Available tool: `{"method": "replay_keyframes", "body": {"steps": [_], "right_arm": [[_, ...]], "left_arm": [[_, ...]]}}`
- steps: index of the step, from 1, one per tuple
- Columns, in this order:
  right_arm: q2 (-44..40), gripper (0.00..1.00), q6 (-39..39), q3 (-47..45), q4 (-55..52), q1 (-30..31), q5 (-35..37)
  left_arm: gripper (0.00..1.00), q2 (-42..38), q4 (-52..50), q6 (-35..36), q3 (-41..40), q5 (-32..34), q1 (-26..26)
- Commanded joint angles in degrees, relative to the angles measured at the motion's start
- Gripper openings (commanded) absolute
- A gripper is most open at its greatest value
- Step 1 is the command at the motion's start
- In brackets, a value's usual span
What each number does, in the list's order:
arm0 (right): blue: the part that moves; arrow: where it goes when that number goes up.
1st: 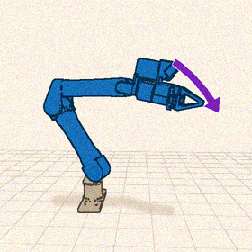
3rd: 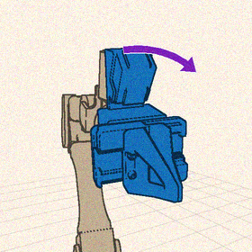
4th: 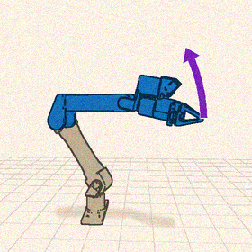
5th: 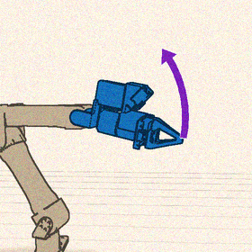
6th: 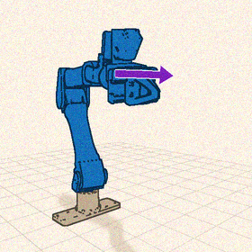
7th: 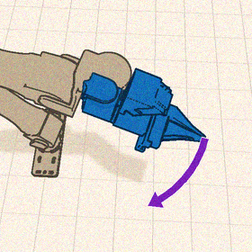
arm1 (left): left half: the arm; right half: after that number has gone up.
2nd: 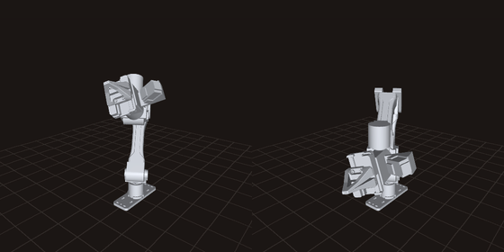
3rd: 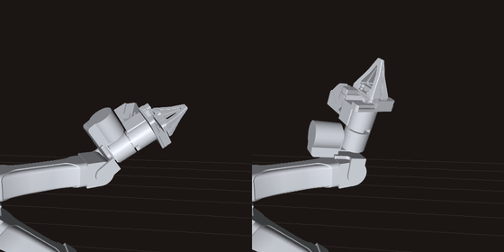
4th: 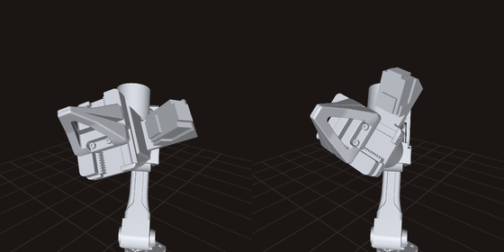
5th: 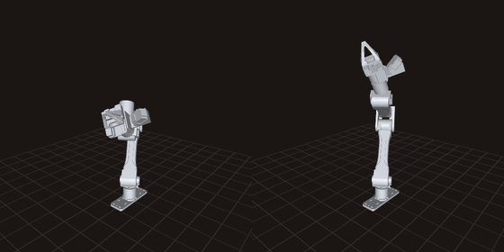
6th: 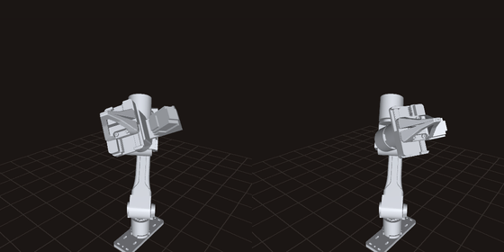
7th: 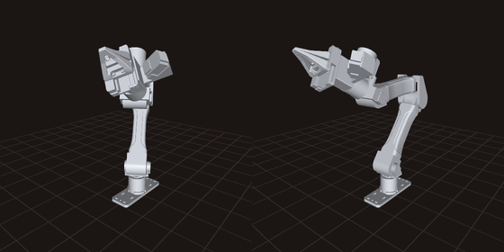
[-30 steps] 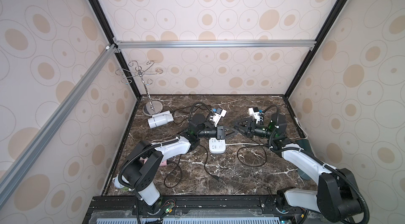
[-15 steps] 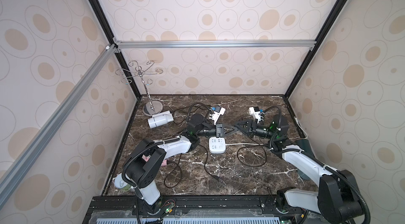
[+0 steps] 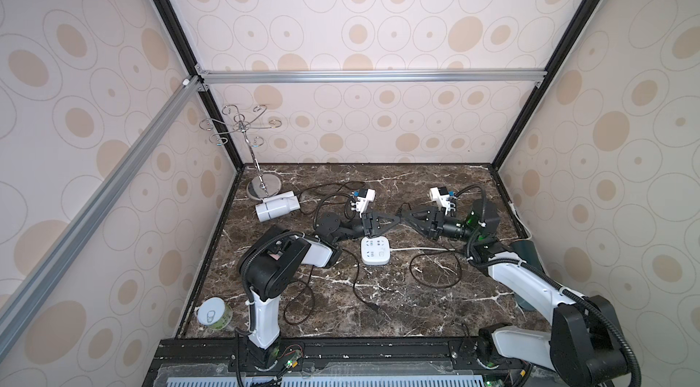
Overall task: Charge the blow dryers
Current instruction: Pick up the plug from the center of the board.
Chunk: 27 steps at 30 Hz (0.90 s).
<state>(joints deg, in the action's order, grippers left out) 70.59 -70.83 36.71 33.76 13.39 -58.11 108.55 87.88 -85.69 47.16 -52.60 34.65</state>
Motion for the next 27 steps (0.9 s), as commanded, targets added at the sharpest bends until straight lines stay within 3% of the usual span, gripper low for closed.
{"method": "replay_keyframes", "body": {"steps": [1,5,14,21,27], "right_arm": [[-0.7,0.46,2.9,0.4,-3.7,-0.2,0.1],[0.3,0.53,2.7,-0.6,-2.2,-0.3,0.7],[4.5,0.53,-7.3,0.2,15.1,-0.2,1.0],[5.0,0.52,-3.6,3.1,8.6,0.7,0.6],[6.0,0.42,-3.2,4.4,8.2,2.0,0.6]], "left_arm": [[0.0,-3.4,3.6,1.4,0.8,-1.2,0.0],[0.0,-3.3,4.2,0.3,0.7,-1.2,0.0],[0.0,-3.0,4.2,0.2,0.3,-0.8,0.8],[0.0,-3.5,1.1,2.1,0.4,-1.2,1.0],[0.0,-3.6,0.4,2.6,0.0,-0.8,1.2]]}}
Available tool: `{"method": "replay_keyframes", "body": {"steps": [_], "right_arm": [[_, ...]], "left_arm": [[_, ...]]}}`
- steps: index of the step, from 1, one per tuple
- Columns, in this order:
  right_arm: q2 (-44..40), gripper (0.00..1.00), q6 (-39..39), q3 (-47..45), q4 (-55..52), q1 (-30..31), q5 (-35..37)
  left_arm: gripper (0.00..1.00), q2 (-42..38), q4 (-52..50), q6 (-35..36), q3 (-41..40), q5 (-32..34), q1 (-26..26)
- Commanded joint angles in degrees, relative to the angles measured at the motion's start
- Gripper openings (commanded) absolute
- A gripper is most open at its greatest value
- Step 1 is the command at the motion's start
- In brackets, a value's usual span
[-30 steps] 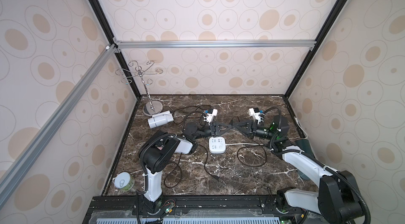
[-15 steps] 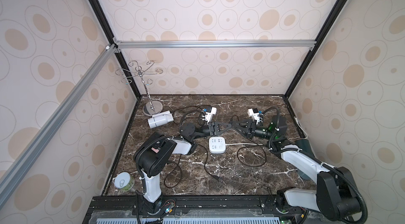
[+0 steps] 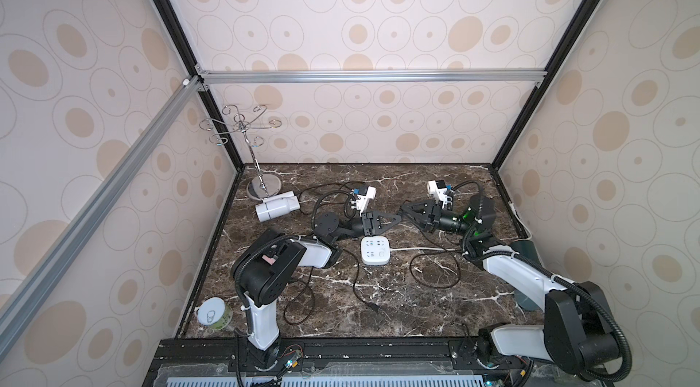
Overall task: Charge the blow dryers
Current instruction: Pick up the plug from the center of the board.
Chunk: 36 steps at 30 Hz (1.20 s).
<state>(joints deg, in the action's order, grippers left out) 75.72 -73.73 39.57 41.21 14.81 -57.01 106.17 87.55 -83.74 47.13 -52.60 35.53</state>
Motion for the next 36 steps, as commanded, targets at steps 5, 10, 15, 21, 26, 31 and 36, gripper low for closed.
{"method": "replay_keyframes", "body": {"steps": [5,10,15,21,26,31,36], "right_arm": [[1.3,0.38,-0.3,1.6,0.4,0.7,-0.8],[1.5,0.36,0.9,2.5,-1.6,0.9,-1.1],[2.2,0.28,3.4,4.4,-6.5,2.3,-2.6],[1.4,0.2,5.3,4.1,-9.8,2.4,-3.5],[0.8,0.09,5.3,4.0,-9.8,2.4,-3.2],[0.4,0.0,5.4,4.0,-9.5,2.4,-2.3],[-0.4,0.0,6.7,4.0,-10.2,2.3,-0.3]], "left_arm": [[0.0,-1.3,0.5,0.9,0.1,-0.8,0.3],[0.0,-1.3,-1.6,1.9,0.1,-1.1,0.3],[0.0,-2.0,-4.3,3.5,-0.1,-0.9,0.3],[0.0,-1.9,-4.9,3.9,0.1,-0.6,0.3],[0.0,-1.9,-5.1,3.8,0.0,-0.6,0.3],[0.2,-4.7,-15.3,9.8,0.5,-0.2,0.3],[0.52,-11.4,-41.7,26.3,4.3,4.9,0.0]]}}
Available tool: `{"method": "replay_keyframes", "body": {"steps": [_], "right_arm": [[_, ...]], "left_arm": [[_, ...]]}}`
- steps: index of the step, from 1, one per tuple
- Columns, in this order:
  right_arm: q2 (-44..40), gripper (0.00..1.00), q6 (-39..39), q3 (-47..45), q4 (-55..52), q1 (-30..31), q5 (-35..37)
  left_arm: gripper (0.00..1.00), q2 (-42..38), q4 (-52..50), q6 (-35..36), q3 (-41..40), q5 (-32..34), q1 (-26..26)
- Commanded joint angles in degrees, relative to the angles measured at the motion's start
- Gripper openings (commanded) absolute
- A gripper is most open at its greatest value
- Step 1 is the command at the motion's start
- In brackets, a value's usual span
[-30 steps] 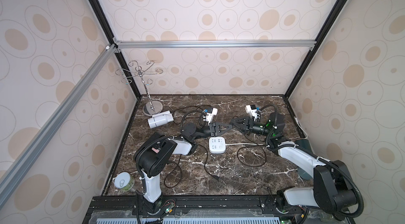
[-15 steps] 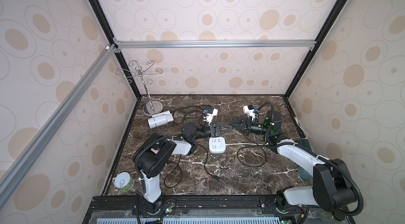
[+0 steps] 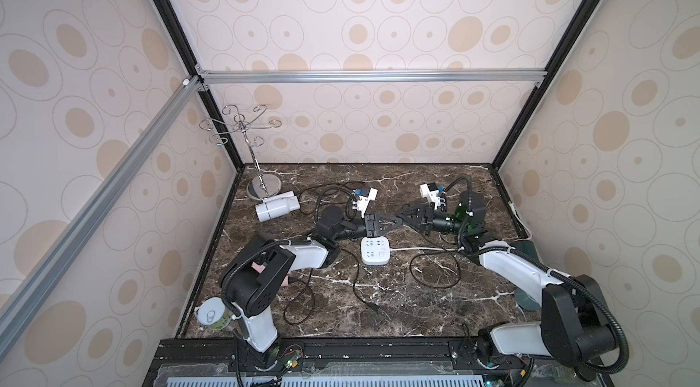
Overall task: Charge the blow dryers
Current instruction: Pick up the plug from the center of the board, then insert the plug into the socket.
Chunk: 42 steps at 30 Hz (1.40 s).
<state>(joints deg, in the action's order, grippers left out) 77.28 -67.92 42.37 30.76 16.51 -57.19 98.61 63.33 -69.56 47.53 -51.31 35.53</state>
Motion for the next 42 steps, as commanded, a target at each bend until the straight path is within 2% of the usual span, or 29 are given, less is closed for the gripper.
{"method": "replay_keyframes", "body": {"steps": [1,6,11,16,19,20,23,26,31,34,42], "right_arm": [[-2.1,0.0,1.4,1.2,-0.2,0.6,0.3],[-2.9,0.0,5.5,0.8,-3.3,0.4,4.3],[-4.4,0.0,15.6,1.6,-10.6,1.3,12.0],[-7.3,0.0,33.7,3.4,-22.4,8.4,28.1],[-9.7,0.0,40.6,2.3,-23.8,13.0,39.7],[-10.5,0.0,44.4,1.7,-24.2,15.4,45.7],[-10.4,0.0,51.6,-1.2,-20.7,20.5,57.2],[-7.5,0.0,51.8,-5.0,-12.3,21.4,61.1],[0.4,0.0,49.7,-6.7,-4.1,22.8,64.1],[5.0,0.0,49.7,-9.6,6.4,24.8,67.5],[16.0,0.0,42.3,-9.6,18.6,25.0,68.2]], "left_arm": [[0.55,-5.0,-24.1,16.3,5.2,5.3,-0.2],[0.58,-9.4,-37.8,23.8,8.1,7.6,-3.2],[0.58,-14.6,-49.8,29.8,8.9,13.7,-5.9],[0.52,-17.9,-55.2,31.7,7.2,20.1,-6.0],[0.48,-19.0,-56.4,30.7,5.3,22.2,-6.0],[0.47,-19.5,-57.1,30.6,4.5,23.8,-6.0],[0.42,-21.8,-57.0,30.4,1.8,28.2,-6.0],[0.41,-23.3,-56.2,29.9,-0.1,28.7,-6.0],[0.41,-26.2,-55.6,29.3,-3.3,30.1,-6.0],[0.41,-28.3,-55.2,29.3,-5.2,30.7,-6.0],[0.41,-31.8,-55.9,29.9,-8.0,31.1,-6.0]]}}
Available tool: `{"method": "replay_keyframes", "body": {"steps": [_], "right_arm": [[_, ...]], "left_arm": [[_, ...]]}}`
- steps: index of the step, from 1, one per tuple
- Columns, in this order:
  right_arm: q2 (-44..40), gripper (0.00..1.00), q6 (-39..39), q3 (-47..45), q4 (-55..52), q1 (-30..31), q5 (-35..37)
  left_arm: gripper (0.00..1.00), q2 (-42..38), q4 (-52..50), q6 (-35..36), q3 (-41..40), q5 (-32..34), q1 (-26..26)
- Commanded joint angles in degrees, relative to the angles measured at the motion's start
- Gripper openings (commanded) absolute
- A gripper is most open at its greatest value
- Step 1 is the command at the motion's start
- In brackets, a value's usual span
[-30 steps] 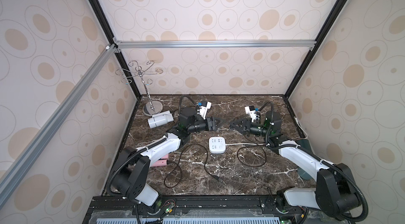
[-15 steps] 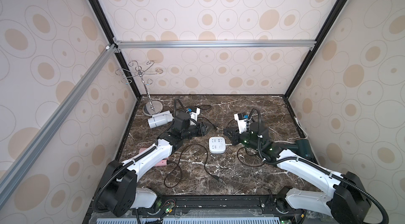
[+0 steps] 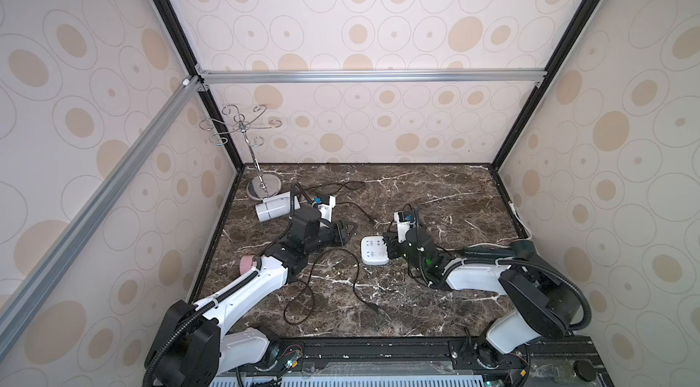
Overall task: Charge the blow dryers
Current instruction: Insert the plug into the socket.
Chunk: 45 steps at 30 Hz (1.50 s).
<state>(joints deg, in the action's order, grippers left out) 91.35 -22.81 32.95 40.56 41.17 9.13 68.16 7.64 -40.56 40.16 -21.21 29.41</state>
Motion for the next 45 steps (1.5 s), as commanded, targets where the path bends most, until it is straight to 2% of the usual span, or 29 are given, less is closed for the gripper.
{"method": "replay_keyframes", "body": {"steps": [1,6,26,45], "right_arm": [[2.6,0.0,-3.2,-0.1,9.7,0.5,2.6],[4.5,0.0,-2.6,0.8,9.2,1.1,5.1],[11.5,0.0,-4.5,1.7,14.5,1.4,5.0],[14.0,0.0,-4.0,3.2,12.3,1.5,4.6]], "left_arm": [[0.41,-1.8,-0.3,1.0,-0.9,1.1,0.1],[0.41,-3.6,-1.0,1.6,-1.9,1.3,0.1],[0.42,-6.2,-2.0,2.6,-3.6,1.8,0.0],[0.42,-7.5,-3.2,3.4,-4.0,2.5,-0.1]]}}
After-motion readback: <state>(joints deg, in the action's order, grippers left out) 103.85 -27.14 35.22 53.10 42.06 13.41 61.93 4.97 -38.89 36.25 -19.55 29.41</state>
